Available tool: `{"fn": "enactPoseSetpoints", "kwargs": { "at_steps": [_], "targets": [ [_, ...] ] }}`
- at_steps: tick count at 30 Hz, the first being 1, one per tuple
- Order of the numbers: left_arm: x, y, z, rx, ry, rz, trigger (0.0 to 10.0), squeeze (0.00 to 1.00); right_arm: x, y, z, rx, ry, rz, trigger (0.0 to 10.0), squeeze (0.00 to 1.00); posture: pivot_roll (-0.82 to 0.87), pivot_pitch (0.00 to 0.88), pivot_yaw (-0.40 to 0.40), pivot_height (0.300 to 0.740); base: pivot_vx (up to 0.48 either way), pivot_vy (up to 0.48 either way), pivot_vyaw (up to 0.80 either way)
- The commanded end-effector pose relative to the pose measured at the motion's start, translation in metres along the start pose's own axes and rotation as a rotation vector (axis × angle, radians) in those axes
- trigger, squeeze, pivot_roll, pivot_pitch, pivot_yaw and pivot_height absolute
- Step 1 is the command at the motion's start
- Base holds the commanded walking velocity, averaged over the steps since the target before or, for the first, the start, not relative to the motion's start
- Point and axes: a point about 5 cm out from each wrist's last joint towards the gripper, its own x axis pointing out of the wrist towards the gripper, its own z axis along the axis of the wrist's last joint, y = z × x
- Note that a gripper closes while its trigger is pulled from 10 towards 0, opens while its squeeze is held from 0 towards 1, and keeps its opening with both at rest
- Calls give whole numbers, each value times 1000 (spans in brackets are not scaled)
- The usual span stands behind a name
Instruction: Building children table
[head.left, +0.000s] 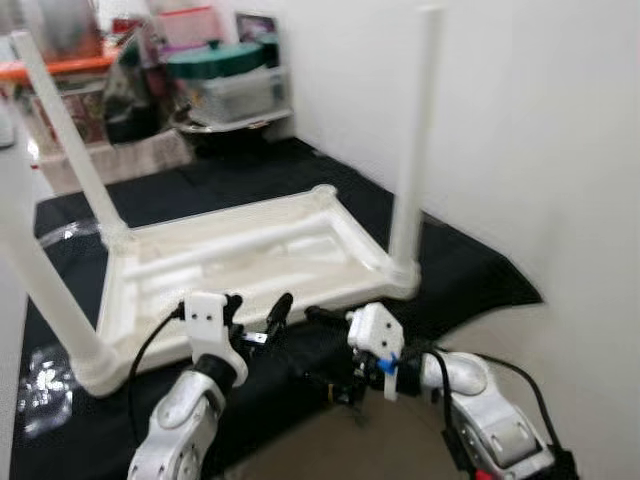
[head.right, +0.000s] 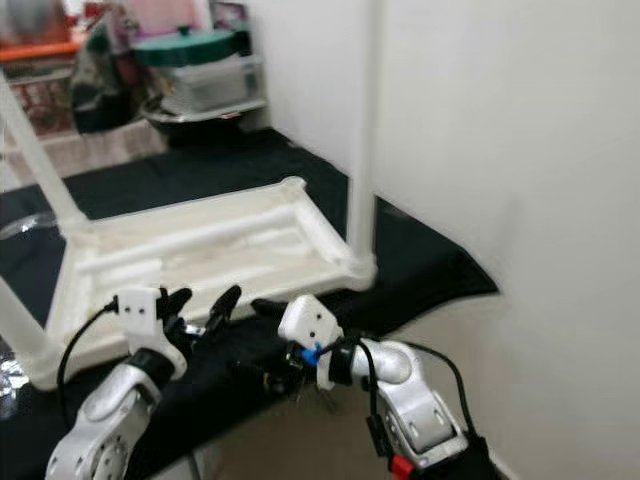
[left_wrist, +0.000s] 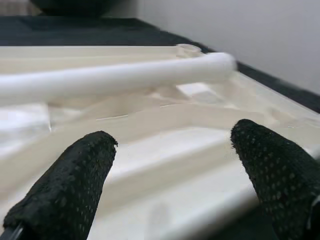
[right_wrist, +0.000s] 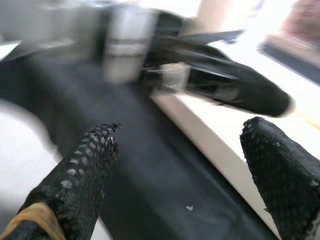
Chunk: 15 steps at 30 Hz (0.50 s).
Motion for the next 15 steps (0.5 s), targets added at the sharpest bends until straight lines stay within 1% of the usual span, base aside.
{"fn": "enactPoseSetpoints", "kwargs": {
  "at_steps": [1,2,4,5,6,7,8,9,10,11,12,13,15],
  "targets": [
    [0,-3,2,13,-6,16,10000,0,-4,2,0,-51,47,69,10000,0,9,0,20,740,0,0,0],
    [-4,1,2,22,0,66,10000,0,-6,-1,2,-92,80,113,10000,0,12,0,19,740,0,0,0],
    [-4,1,2,22,0,66,10000,0,-6,-1,2,-92,80,113,10000,0,12,0,19,740,0,0,0],
    [-17,2,1,29,18,116,10000,0,-5,-10,8,-153,125,181,10000,0,31,5,2,740,0,0,0],
    [-17,2,1,29,18,116,10000,0,-5,-10,8,-153,125,181,10000,0,31,5,2,740,0,0,0],
    [-24,1,0,27,29,122,10000,0,-4,-15,11,-173,143,208,10000,0,31,5,2,740,0,0,0],
    [-24,1,0,27,29,122,10000,0,-4,-15,11,-173,143,208,10000,0,31,5,2,740,0,0,0],
    [-32,-3,0,23,40,111,10000,0,-2,-21,14,-211,165,218,10000,0,52,20,-11,740,0,0,0],
    [-32,-3,0,23,40,111,10000,0,-2,-21,14,-211,165,218,10000,0,52,20,-11,740,0,0,0],
    [-38,-6,0,21,50,103,10000,0,3,-27,14,-233,197,224,10000,0,61,26,-19,740,0,0,0],
    [-38,-6,0,21,50,103,10000,0,3,-27,14,-233,197,224,10000,0,61,26,-19,740,0,0,0],
    [-43,-6,-1,25,58,107,10000,0,7,-29,14,-258,215,234,10000,0,71,35,-26,740,0,0,0],
    [-43,-6,-1,25,58,107,10000,0,7,-29,14,-258,215,234,10000,0,71,35,-26,740,0,0,0]
  ]
}}
